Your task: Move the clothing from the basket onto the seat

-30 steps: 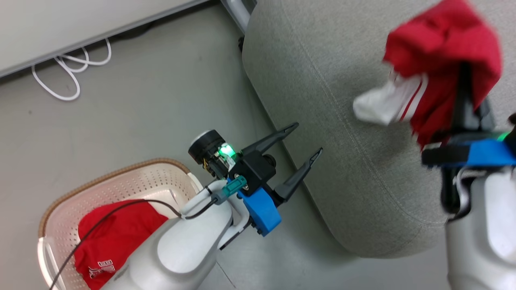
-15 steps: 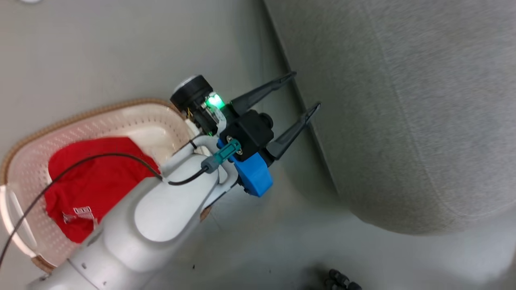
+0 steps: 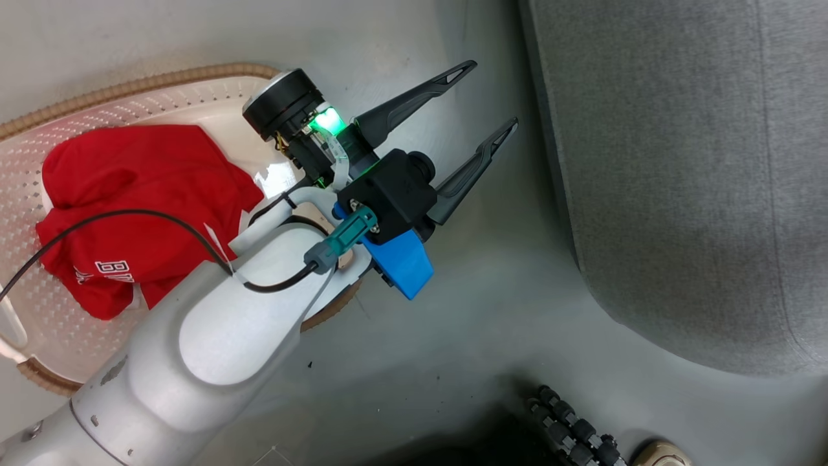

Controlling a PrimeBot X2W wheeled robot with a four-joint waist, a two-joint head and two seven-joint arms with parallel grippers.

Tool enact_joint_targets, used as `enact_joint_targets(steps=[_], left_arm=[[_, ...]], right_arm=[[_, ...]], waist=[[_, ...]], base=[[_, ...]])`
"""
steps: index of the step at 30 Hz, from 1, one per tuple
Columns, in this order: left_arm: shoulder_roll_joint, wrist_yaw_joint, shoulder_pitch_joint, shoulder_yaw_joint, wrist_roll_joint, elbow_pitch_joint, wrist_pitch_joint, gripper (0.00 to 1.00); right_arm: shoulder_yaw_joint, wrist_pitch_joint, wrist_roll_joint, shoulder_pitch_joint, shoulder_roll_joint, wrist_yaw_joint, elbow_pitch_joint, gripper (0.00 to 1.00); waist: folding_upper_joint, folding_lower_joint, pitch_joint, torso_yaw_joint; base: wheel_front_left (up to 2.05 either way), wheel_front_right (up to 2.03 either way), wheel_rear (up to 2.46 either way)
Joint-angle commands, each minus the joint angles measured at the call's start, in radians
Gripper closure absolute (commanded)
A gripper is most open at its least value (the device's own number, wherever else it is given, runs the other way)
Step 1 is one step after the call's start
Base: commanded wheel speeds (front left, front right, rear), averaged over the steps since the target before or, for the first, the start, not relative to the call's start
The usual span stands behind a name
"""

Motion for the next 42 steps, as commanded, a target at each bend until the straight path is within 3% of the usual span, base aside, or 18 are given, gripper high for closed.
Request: enact_joint_targets(steps=[1, 10, 11, 12, 13, 21, 29, 35, 42], left_arm=[[0.008, 0.005, -0.009, 0.002, 0.003, -0.009, 0.001, 0.0], [0.017, 0.015, 0.005, -0.004, -0.007, -0.023, 0.003, 0.0], [0.017, 0.018, 0.004, -0.005, -0.004, -0.023, 0.003, 0.0], [0.016, 0.017, 0.003, -0.006, -0.005, -0.021, 0.001, 0.0], [0.016, 0.016, 0.003, -0.007, -0.008, -0.019, -0.001, 0.0], [-0.007, 0.029, 0.026, -0.005, -0.03, 0.022, -0.054, 0.0], [-0.033, 0.056, 0.093, 0.03, -0.078, 0.092, -0.112, 0.0], [-0.042, 0.082, 0.16, 0.097, -0.115, 0.111, -0.125, 0.0], [-0.054, 0.107, 0.29, 0.248, -0.114, 0.054, -0.123, 0.0]], right_arm=[[0.002, -0.002, -0.011, 0.001, 0.005, -0.001, 0.015, 1.0], [-0.011, -0.001, -0.075, 0.044, 0.071, -0.001, 0.124, 1.0], [-0.011, -0.001, -0.08, 0.041, 0.07, -0.001, 0.129, 0.76], [-0.007, -0.001, -0.08, 0.04, 0.071, -0.001, 0.136, 0.16], [-0.002, -0.001, -0.081, 0.038, 0.071, -0.001, 0.138, 0.0], [0.068, -0.001, -0.095, 0.149, 0.093, -0.001, 0.04, 0.0], [0.153, -0.001, -0.087, 0.347, 0.132, -0.001, -0.1, 0.0], [0.173, -0.001, -0.064, 0.437, 0.165, -0.001, -0.211, 0.0], [0.239, -0.001, -0.039, 0.549, 0.18, -0.001, -0.287, 0.0]], waist=[[0.0, -0.0002, 0.009, 0.007], [0.0, -0.0002, 0.007, 0.016], [0.0, -0.0002, 0.005, 0.018], [0.0, -0.0002, 0.001, 0.019], [0.0, -0.0002, -0.003, 0.021], [0.0, -0.0002, -0.09, 0.036], [0.0, -0.0002, -0.258, 0.053], [0.0, -0.0002, -0.378, 0.076], [0.0, -0.0002, -0.519, 0.144]], base=[[0.0, 0.0, 0.0], [0.0, 0.0, 0.0], [0.0, 0.0, 0.0], [0.0, 0.0, 0.0], [0.0, 0.0, 0.0], [0.0, 0.0, 0.0], [0.0, 0.0, 0.0], [0.0, 0.0, 0.0], [0.0, 0.0, 0.0]])
